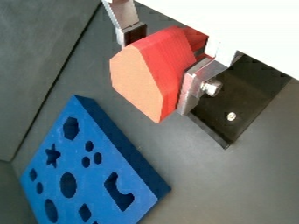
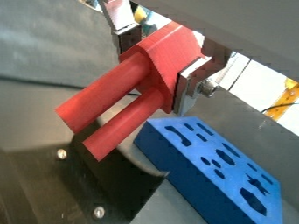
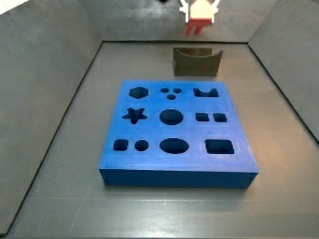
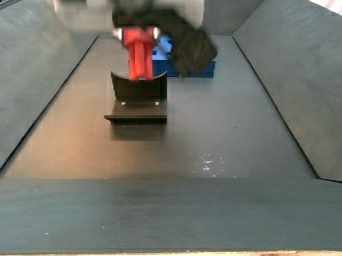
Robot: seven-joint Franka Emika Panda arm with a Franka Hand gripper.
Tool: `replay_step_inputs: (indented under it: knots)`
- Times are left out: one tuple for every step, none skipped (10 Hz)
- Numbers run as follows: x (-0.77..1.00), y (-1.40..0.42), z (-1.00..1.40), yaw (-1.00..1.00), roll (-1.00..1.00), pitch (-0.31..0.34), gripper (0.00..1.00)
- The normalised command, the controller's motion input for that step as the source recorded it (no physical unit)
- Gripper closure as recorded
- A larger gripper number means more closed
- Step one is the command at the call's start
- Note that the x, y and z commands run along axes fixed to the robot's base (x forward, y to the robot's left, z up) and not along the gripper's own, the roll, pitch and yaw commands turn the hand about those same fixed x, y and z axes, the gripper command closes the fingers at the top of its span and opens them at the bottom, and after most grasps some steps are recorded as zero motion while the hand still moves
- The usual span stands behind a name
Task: Pick up the 3 prong object. Move up. Rotate the 3 prong object. Place the 3 prong object on the fixture. Regrasp the 3 prong object. Move to above the board. Insert the 3 prong object.
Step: Place the 3 prong object on the fixture, then regrasp the 3 prong object.
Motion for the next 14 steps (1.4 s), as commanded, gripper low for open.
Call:
replay_step_inputs:
  knots:
    - [0.17, 0.14, -1.00, -0.24, -0.46, 0.150, 1.00]
    - [0.18, 0.14, -1.00, -0.25, -0.30, 0.096, 1.00]
    - [0.19, 0.13, -1.00, -0.23, -0.19, 0.033, 1.00]
    - [0.17, 0.12, -0.85, -0.21, -0.17, -0.006, 1.00]
    - [0.15, 0.11, -0.71, -0.19, -0.17, -0.024, 1.00]
    - [0.12, 0.08, -0.47, -0.15, -0.16, -0.054, 1.00]
    - [0.09, 0.09, -0.33, -0.11, -0.13, -0.073, 1.00]
    - [0.07, 0.10, -0.25, -0.07, -0.12, -0.085, 1.00]
    - [0.07, 0.11, -0.24, -0.05, -0.11, -0.085, 1.00]
    - [0.07, 0.11, -0.24, -0.03, -0.11, -0.082, 1.00]
    - [0.00, 0.00, 0.00, 0.00, 0.00, 0.000, 0.00]
    - [0.00, 0.00, 1.00, 0.02, -0.03, 0.043, 0.00]
    - [0.00, 0.00, 1.00, 0.02, -0.03, 0.045, 0.00]
    - [-0.02, 0.01, 1.00, 0.02, -0.02, 0.052, 0.00]
